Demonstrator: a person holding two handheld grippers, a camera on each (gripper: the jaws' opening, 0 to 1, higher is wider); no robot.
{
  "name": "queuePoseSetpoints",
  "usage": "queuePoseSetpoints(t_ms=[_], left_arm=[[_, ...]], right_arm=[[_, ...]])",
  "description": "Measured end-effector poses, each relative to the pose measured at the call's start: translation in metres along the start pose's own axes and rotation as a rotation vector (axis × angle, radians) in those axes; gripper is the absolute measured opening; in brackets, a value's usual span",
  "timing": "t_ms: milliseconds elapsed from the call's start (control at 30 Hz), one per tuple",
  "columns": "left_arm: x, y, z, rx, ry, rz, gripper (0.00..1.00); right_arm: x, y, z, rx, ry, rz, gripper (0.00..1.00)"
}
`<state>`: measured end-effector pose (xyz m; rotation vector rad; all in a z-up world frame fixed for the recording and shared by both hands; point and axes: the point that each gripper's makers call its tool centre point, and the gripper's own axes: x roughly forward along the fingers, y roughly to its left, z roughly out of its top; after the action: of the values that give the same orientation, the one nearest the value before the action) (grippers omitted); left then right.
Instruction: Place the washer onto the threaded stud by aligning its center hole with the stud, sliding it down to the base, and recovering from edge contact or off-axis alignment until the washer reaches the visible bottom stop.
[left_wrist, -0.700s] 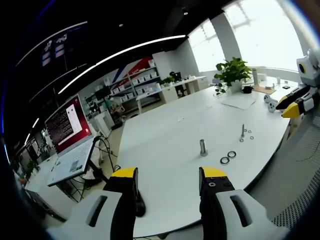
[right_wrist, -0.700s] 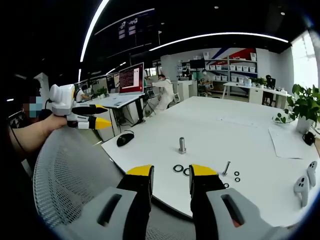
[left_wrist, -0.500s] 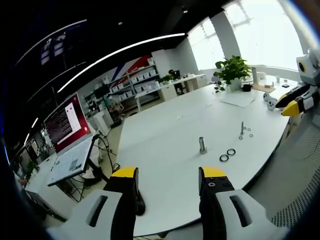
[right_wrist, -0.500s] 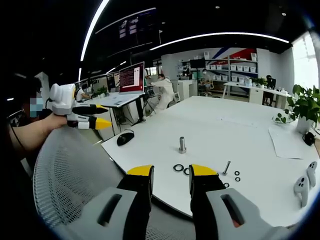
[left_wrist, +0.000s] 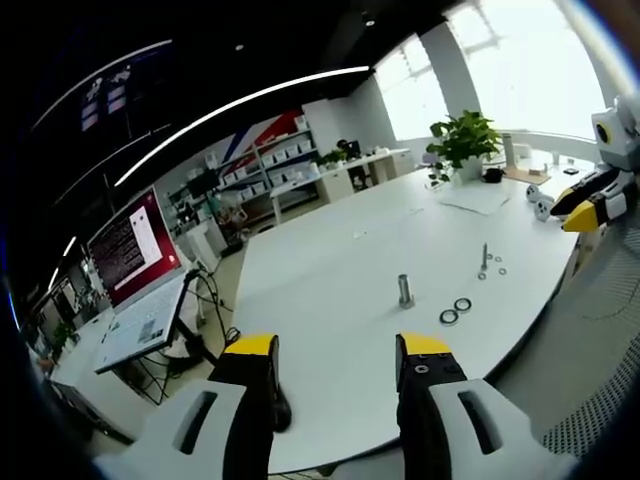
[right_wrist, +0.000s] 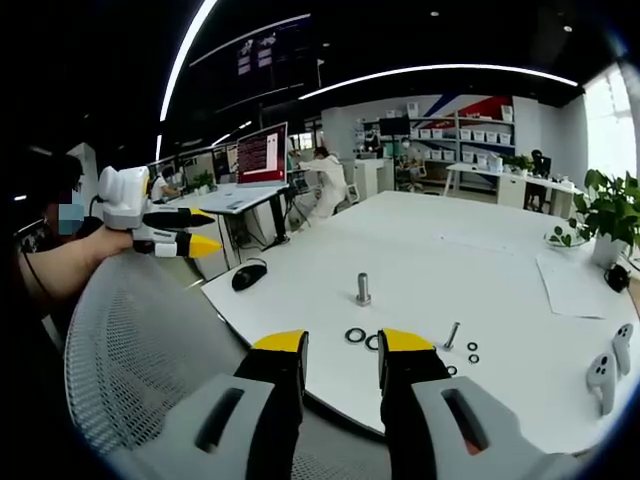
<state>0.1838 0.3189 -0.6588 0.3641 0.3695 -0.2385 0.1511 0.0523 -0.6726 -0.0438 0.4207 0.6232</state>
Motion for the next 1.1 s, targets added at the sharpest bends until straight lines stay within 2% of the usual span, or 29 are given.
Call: queuePoseSetpoints(t_ms=[200,333,433,467,600,667,767,900,967,1100], left_arm=[[-0.001,0.0,0.002,-0.003,-0.012,-0.001,0.43],[0.002,-0.009,-0.004,0.033,0.025,-0.049,0.43],[0.003,-0.015,-0.009,0.039,0.053,-0.074,0.43],[0.004,-0.016,-0.011,0.041,0.063,-0.08,0.43],[0.002,-0.016,-0.011,0.049,0.062,-0.081,0.42],[0.002,-0.015,-0.009,0.04,0.051,-0.075,0.42],[0.003,-0.018,-0.011,0.041,0.066,-0.091,0.44],[0.003,-0.02,-0.011,0.043,0.063,-0.105,0.5],[0.003,-0.019,-0.011,0.03,0.064,-0.105,0.5],[0.003,-0.024,-0.011,0.054,0.065,-0.129,0.49]], right_arm=[[0.0,-0.003,-0.002,0.003,0.013,-0.018,0.3],[0.0,-0.005,-0.001,0.006,0.005,-0.028,0.29],[0.001,-0.002,-0.017,0.031,0.099,-0.009,0.3],[0.0,-0.002,-0.018,0.035,0.107,-0.018,0.3],[-0.001,-0.006,-0.011,0.039,0.057,-0.04,0.3],[-0.001,-0.008,-0.013,0.044,0.07,-0.047,0.29],[-0.002,-0.011,-0.014,0.071,0.069,-0.065,0.29],[-0.001,-0.01,-0.016,0.072,0.077,-0.062,0.28],[-0.001,-0.009,-0.018,0.075,0.089,-0.053,0.27],[-0.001,-0.01,-0.017,0.085,0.08,-0.063,0.27]])
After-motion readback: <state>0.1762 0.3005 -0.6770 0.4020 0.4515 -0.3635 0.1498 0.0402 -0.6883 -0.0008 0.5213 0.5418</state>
